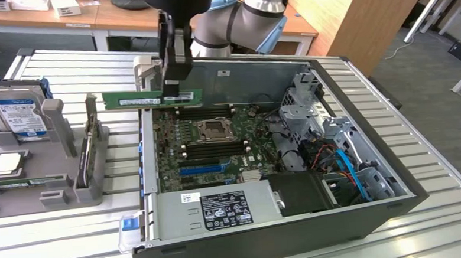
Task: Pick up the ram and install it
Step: 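Pick up the ram and move it above insertion slot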
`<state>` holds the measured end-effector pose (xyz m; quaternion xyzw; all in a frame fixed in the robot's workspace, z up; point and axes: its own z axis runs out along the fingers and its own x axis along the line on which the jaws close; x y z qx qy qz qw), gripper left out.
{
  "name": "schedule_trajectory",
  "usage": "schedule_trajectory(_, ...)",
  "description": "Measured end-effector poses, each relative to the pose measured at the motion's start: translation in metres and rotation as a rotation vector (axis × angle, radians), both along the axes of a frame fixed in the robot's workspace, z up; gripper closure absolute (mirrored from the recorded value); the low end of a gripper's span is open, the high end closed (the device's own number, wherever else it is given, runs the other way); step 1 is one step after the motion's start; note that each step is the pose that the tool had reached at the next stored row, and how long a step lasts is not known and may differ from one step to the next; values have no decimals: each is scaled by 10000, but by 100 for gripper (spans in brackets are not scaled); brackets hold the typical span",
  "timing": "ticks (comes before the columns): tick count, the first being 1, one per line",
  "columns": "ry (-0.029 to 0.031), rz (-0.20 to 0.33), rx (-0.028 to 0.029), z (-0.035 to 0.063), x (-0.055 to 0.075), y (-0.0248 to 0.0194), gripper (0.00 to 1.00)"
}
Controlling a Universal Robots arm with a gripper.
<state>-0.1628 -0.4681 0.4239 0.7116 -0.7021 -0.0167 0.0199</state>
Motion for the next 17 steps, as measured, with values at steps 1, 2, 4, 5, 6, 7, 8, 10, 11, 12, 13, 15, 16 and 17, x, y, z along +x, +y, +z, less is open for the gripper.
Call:
schedule_trajectory(1,-1,1,1,-1,24,0,88)
schedule_trajectory(2,0,0,1,0,50,0,88)
schedule_trajectory(4,0,2,1,0,107,0,88)
schedule_trajectory(5,0,2,1,0,134,0,88)
schedule_trajectory(6,0,0,1,0,159,0,88)
schedule_trajectory(7,0,0,1,0,188,0,88)
schedule_trajectory(8,0,0,1,0,214,0,88)
schedule_trajectory(10,0,1,0,0,268,0,88)
schedule_trajectory(11,0,2,0,0,294,0,88)
schedule_trajectory(12,0,1,0,0,322,0,88)
schedule_trajectory(13,0,0,0,0,348,0,88)
schedule_trajectory(15,0,1,0,0,398,0,88)
schedule_trajectory(16,0,1,0,0,424,0,88)
schedule_trajectory(17,0,1,0,0,449,0,88)
